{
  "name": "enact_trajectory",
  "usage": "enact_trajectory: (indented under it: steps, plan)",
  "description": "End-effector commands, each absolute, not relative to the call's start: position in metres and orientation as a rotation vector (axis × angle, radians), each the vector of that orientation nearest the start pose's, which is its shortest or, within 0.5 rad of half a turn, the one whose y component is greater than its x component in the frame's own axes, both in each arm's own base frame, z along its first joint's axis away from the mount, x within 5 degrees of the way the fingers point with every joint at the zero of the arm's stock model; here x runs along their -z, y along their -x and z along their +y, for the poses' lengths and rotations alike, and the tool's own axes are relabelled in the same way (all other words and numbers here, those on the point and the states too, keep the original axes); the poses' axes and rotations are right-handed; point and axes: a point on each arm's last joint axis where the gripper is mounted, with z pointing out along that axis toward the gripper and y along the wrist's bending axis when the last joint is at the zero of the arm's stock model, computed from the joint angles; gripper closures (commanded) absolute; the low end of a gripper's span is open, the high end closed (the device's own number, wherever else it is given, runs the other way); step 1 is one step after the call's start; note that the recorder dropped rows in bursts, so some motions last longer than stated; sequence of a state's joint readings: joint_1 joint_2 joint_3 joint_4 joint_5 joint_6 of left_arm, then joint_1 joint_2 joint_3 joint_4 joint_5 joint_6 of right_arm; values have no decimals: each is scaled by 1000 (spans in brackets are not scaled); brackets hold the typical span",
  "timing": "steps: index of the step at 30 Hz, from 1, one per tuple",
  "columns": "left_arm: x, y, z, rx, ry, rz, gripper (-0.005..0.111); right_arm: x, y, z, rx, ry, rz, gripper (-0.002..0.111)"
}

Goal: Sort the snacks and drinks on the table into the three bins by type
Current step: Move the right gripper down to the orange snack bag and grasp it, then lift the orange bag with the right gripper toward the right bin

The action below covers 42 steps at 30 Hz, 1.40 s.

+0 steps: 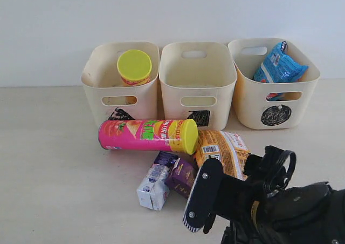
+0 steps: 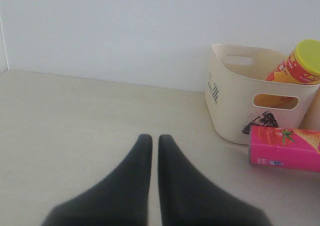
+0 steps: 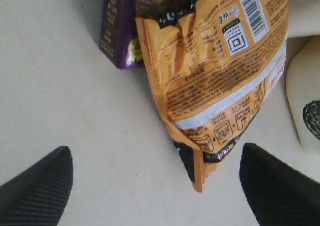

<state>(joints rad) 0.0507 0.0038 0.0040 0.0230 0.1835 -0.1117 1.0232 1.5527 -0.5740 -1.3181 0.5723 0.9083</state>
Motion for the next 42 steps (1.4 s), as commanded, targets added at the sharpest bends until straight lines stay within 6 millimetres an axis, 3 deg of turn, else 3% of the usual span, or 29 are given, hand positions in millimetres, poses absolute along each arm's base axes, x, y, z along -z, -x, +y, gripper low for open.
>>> enact_trajectory:
  steps: [1, 9, 12, 15, 19, 30, 42]
  plan:
    - [-197, -56, 3, 35, 126, 1656, 103, -161, -172, 188, 440, 1449, 1912, 24]
    - [-197, -56, 3, 35, 126, 1656, 103, -157, -187, 182, 372, 1425, 1938, 24]
    - [-197, -56, 3, 35, 126, 1656, 103, -138, -192, 180, 493, 1488, 1941, 24]
    - [-197, -56, 3, 35, 126, 1656, 103, -126, -199, 178, 619, 1445, 1932, 24]
    - [-197, -56, 3, 35, 126, 1656, 103, -110, -202, 180, 618, 1434, 1945, 24]
    - [-197, -56, 3, 35, 126, 1656, 103, -119, -221, 192, 691, 1349, 1905, 25]
    - [-197, -56, 3, 35, 126, 1656, 103, -116, -244, 179, 532, 1270, 2051, 30]
